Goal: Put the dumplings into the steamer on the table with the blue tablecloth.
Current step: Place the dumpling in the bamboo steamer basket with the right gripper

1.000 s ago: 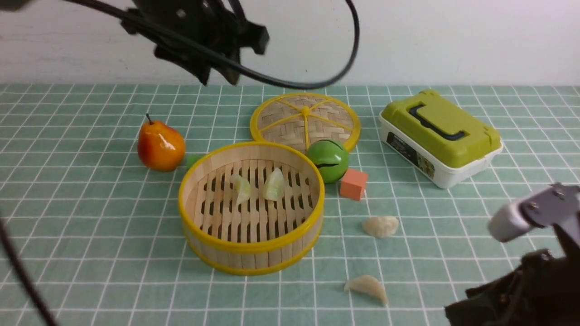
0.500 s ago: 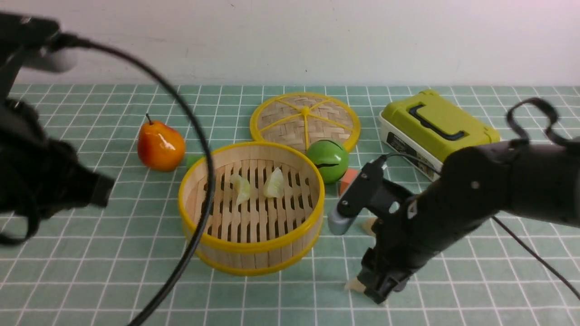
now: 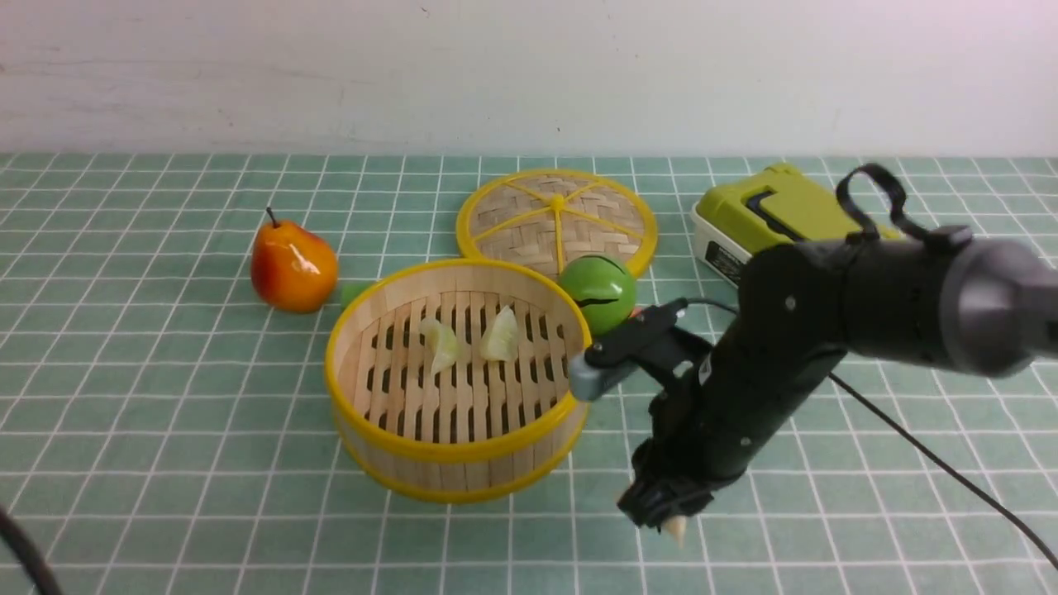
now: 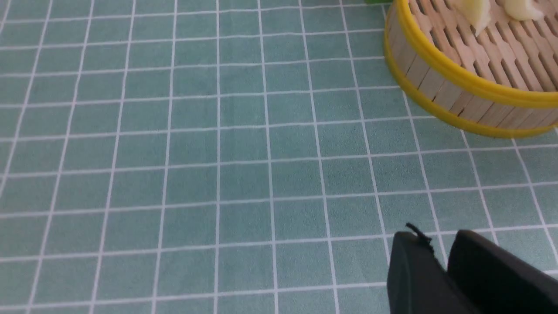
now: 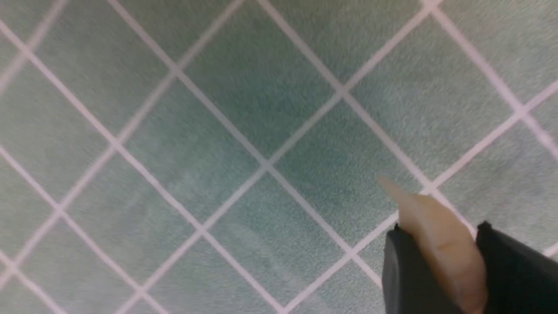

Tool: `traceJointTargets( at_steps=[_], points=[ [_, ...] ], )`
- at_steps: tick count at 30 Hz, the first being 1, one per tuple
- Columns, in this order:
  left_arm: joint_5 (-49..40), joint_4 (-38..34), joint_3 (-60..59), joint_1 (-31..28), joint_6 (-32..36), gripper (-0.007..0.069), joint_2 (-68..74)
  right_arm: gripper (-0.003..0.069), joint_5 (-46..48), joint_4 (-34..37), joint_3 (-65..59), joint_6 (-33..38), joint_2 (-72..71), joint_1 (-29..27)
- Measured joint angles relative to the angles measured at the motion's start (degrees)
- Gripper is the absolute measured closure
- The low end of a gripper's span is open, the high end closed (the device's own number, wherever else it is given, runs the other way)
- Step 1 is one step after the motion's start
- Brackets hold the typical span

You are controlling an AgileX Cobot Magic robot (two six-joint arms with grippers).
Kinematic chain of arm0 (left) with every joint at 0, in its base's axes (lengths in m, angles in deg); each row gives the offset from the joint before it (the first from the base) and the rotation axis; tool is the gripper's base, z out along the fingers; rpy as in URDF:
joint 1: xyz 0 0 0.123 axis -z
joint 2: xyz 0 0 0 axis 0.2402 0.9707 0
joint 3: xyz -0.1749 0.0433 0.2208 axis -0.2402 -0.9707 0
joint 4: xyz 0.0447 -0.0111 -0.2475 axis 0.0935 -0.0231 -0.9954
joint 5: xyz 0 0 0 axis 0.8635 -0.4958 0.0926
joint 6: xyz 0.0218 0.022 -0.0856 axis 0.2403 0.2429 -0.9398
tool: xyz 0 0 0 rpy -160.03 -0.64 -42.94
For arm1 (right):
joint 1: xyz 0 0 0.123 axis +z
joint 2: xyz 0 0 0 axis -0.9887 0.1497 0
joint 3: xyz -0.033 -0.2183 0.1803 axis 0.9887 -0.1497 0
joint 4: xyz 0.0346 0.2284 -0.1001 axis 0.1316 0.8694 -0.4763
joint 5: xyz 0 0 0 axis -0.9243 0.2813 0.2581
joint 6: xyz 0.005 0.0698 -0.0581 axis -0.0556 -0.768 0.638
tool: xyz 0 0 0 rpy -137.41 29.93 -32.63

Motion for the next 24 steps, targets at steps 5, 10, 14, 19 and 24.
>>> traceJointTargets(
  at_steps=[5,10,14,19,24],
  points=[
    [5.81,1.0,-9.24,0.0,-5.99,0.0506,-8.84,0.0461,-0.01,10.83,8.95,-3.14,-1.66,0.92],
    [12.15,4.11,-11.52,0.0,-6.95,0.0506,-13.23,0.0461,-6.72,17.96,15.73,-0.48,4.25,6.32],
    [12.86,5.38,-11.52,0.0,-7.17,0.0506,-13.68,0.0461,-10.45,17.87,20.79,-1.56,12.46,8.3],
    [13.01,5.38,-11.75,0.0,-7.17,0.0506,-13.68,0.0454,-13.22,15.83,23.6,-6.91,18.33,7.46],
    [12.9,5.38,-11.92,0.0,-7.17,0.0506,-13.68,0.0335,-13.61,14.74,23.66,-7.65,19.0,7.14]
  ],
)
